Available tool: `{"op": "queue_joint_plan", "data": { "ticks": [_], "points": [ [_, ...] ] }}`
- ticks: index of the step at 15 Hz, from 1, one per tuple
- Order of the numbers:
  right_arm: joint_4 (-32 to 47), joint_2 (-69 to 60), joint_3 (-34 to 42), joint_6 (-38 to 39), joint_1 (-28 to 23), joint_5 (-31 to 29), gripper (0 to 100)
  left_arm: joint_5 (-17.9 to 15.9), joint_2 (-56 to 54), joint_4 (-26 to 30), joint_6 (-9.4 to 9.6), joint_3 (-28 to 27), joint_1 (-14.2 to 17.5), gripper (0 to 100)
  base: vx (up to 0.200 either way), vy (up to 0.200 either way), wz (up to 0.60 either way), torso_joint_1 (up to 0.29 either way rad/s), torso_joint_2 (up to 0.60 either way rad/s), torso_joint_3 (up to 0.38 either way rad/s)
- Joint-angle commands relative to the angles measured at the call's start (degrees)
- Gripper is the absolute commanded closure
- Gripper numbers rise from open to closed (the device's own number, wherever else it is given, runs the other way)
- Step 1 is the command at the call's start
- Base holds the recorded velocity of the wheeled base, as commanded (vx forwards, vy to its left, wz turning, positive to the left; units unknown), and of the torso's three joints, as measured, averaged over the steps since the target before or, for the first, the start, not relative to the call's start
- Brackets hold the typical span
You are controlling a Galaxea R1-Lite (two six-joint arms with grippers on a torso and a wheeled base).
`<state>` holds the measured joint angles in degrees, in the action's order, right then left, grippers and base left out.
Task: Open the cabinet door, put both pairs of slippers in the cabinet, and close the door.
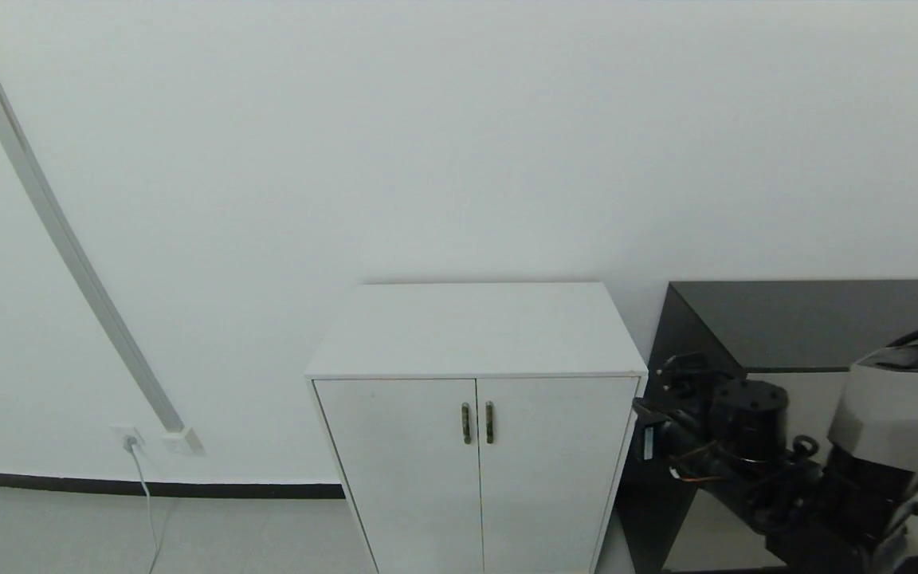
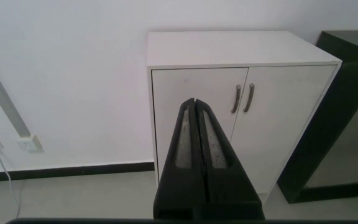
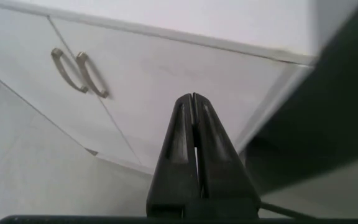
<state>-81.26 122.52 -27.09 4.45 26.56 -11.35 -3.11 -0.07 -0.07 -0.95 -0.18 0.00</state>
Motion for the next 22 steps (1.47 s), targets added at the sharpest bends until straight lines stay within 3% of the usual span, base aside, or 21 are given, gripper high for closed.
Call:
{"op": "queue_joint_plan", "data": {
  "ticks": [1,4,8,12,22],
  "points": [
    [-4.34,-10.28,10.92,-0.14,-3.71,-0.08,100,0.03,0.07,-0.01,-0.02,0.01,0.00,100,0.000,0.000,0.00,0.000,0.00,0.000],
    [-8.74,-12.04,20.58,-0.23,-8.37,-3.68,100,0.03,0.07,-0.01,-0.02,0.01,0.00,100,0.000,0.000,0.00,0.000,0.00,0.000],
    [-8.74,-18.01,26.74,-1.99,-15.58,-4.65,100,0.03,0.07,-0.01,-0.02,0.01,0.00,100,0.000,0.000,0.00,0.000,0.00,0.000],
    [-8.74,-24.17,27.09,-5.24,-21.82,-4.56,100,0.03,0.07,-0.01,-0.02,0.01,0.00,100,0.000,0.000,0.00,0.000,0.00,0.000],
    [25.36,-57.92,27.09,-6.03,-23.05,-1.57,100,0.03,0.07,-0.01,-0.02,0.01,0.00,100,0.000,0.000,0.00,0.000,0.00,0.000]
  ]
}}
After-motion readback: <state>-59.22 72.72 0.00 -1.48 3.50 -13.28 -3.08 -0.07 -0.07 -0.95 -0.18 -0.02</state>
